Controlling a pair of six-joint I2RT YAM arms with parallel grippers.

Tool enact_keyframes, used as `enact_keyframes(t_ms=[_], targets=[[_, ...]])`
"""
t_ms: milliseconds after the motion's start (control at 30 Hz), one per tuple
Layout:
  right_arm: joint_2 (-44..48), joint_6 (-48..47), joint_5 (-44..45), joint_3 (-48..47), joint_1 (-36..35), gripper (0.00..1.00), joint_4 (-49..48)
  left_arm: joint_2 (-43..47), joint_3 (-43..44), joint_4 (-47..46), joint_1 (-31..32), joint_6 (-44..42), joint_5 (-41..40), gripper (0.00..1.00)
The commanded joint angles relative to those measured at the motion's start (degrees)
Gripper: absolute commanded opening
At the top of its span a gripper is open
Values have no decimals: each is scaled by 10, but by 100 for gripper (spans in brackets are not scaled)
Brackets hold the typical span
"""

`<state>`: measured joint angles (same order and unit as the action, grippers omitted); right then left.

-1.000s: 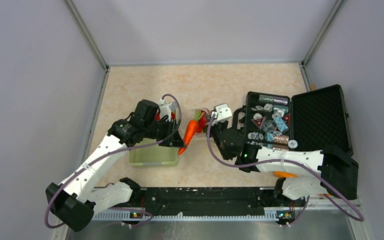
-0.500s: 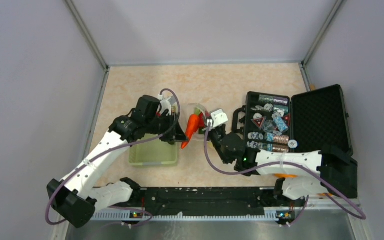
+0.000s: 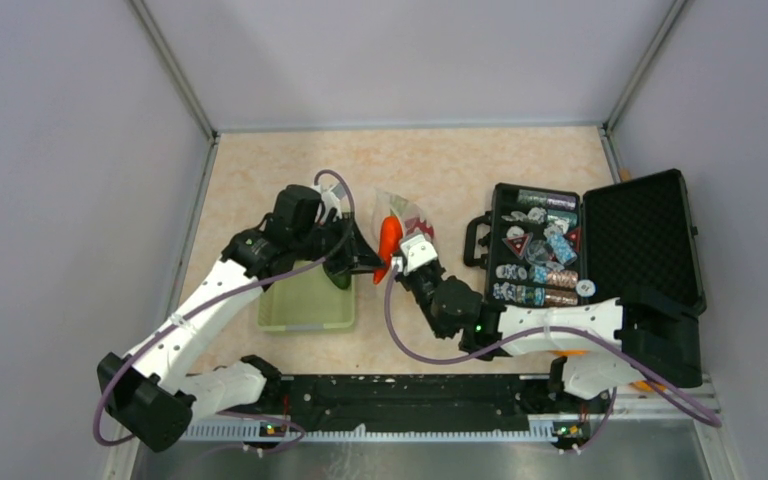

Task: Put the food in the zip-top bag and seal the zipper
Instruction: Place the fake vegetable in the zipper food storage bag.

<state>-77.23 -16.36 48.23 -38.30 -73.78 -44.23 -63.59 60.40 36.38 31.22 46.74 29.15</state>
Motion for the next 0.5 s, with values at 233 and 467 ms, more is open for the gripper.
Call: enact_keyframes(t_ms=[233, 467], targets=[[28, 1, -79, -1, -18, 0, -89, 19, -39, -67, 2, 121, -14, 2], [27, 2, -62, -2, -18, 0, -81, 24, -12, -52, 2, 88, -17, 43]])
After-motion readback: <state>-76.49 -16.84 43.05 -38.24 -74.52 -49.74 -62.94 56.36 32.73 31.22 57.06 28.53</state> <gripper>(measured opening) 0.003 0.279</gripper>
